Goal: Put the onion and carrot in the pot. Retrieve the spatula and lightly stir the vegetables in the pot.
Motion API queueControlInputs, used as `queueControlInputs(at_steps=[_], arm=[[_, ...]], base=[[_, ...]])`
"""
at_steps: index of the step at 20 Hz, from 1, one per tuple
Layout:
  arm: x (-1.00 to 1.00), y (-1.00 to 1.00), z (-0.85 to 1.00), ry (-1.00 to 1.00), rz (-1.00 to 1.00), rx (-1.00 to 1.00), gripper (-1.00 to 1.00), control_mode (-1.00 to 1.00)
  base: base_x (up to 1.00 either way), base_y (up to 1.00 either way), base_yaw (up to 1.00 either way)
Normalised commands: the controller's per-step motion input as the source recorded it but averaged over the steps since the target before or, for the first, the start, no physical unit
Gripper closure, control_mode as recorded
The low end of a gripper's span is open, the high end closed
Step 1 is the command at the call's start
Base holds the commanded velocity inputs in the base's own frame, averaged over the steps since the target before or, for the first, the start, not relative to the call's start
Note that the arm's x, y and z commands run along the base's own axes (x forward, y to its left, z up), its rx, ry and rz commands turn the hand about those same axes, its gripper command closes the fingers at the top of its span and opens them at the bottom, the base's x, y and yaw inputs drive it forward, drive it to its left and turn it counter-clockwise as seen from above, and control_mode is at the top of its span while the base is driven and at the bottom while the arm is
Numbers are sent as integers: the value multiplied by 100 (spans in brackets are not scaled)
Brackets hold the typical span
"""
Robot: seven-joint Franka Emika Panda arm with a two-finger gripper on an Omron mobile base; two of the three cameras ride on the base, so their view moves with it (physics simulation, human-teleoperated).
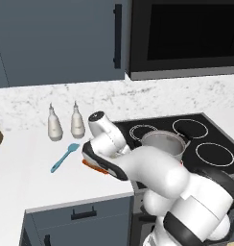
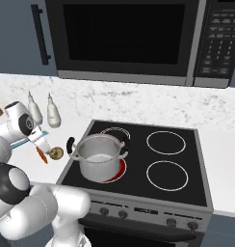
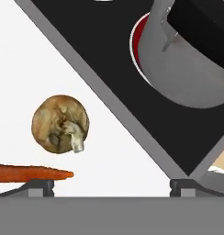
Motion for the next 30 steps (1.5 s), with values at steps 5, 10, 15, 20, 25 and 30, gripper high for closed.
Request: queueControlInputs(at_steps=[5, 10, 15, 20, 25, 30], arm=[[25, 0, -21, 0, -7, 0, -100, -100], [19, 0, -29, 0, -4, 0, -100, -100], [5, 0, -21, 0, -3, 0, -100, -100], [15, 0, -12, 0, -1, 0, -100, -100], [20, -1, -14, 0, 0, 0, -100, -100], [21, 0, -19, 0, 0, 0, -100, -100]], base=[[0, 0, 0], [0, 0, 0], [0, 0, 0], [0, 0, 0], [0, 0, 0], [0, 0, 0]])
